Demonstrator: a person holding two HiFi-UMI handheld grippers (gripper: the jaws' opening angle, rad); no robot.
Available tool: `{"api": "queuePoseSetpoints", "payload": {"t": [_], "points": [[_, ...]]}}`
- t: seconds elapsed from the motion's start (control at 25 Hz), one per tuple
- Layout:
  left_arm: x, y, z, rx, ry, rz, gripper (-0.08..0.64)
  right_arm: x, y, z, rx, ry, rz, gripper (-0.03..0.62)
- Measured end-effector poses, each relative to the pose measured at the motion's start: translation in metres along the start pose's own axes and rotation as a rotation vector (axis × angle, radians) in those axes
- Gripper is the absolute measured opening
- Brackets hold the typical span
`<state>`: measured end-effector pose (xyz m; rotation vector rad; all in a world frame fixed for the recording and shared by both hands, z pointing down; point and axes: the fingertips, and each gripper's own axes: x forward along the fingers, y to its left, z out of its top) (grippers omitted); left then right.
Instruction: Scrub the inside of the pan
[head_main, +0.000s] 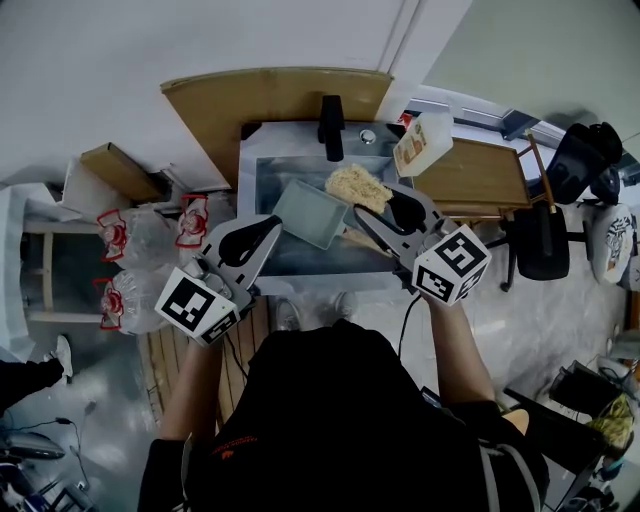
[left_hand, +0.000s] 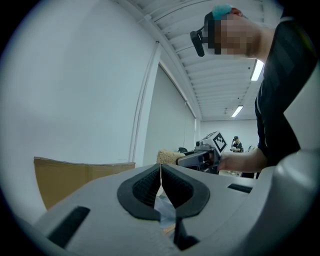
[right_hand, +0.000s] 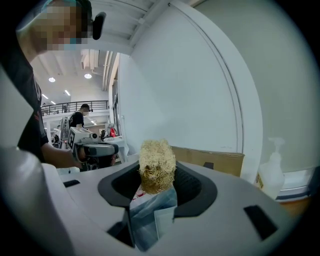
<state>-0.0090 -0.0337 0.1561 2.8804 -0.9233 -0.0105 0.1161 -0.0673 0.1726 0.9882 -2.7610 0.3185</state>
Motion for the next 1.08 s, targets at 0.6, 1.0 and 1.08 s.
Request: {"api": "queuePoseSetpoints", "payload": {"t": [0.6, 1.0, 1.08], "points": [[0.001, 0.007, -0.005, -0.018, 0.004, 0.004, 0.023, 0.009, -0.003, -0.002, 0.017, 0.003, -0.003, 0.193], [0.008, 0.01, -0.005, -0.019, 0.004, 0.003, 0.023, 0.01, -0.008, -0.001, 0.023, 0.003, 0.0, 0.193], [0.008, 0.01, -0.005, -0.018, 0.005, 0.004, 0.023, 0.01, -0.008, -0.001, 0.024, 0.001, -0.001, 0.193]]}}
